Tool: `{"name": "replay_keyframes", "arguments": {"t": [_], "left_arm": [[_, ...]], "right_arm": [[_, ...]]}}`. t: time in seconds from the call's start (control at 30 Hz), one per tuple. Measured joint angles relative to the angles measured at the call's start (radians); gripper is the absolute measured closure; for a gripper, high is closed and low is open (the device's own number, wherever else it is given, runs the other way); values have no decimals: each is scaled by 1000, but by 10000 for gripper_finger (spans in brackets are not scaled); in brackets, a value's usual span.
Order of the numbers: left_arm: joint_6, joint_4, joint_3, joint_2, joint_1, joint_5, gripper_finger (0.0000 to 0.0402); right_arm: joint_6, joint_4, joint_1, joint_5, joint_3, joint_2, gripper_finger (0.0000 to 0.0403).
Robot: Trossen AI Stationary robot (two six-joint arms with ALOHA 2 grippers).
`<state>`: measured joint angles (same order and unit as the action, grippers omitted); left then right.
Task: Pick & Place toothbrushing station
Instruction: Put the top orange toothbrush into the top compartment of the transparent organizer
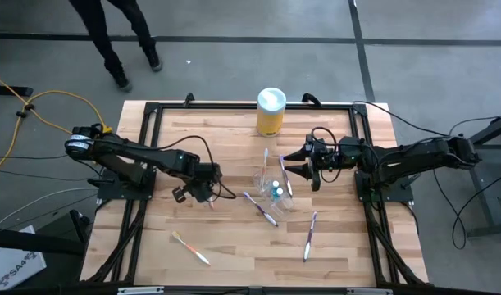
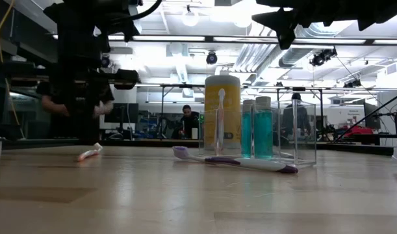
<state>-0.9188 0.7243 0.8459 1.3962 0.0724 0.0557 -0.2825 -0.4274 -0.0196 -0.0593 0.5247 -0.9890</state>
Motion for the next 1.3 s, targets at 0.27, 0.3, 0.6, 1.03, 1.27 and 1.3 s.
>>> {"name": "replay_keyframes", "arguments": {"t": [0.27, 0.3, 0.6, 1.03, 1.27, 1.3], "left_arm": [[-41, -45, 0, 5, -6, 0, 282], [-64, -45, 0, 7, -6, 0, 280], [-106, -60, 0, 46, -20, 1, 278], [-132, -79, 0, 106, -58, -1, 278], [-162, -79, 0, 106, -60, 0, 278], [-169, -79, 0, 106, -62, 0, 278]], "right_arm": [[0, 5, 0, 0, 0, 0, 243], [0, 6, 0, 0, 0, 0, 243], [2, 19, 0, -29, 0, 0, 243], [19, 24, 0, -56, 0, 0, 243], [22, 28, 0, -77, 0, 0, 243], [23, 28, 0, -77, 0, 0, 243]]}}
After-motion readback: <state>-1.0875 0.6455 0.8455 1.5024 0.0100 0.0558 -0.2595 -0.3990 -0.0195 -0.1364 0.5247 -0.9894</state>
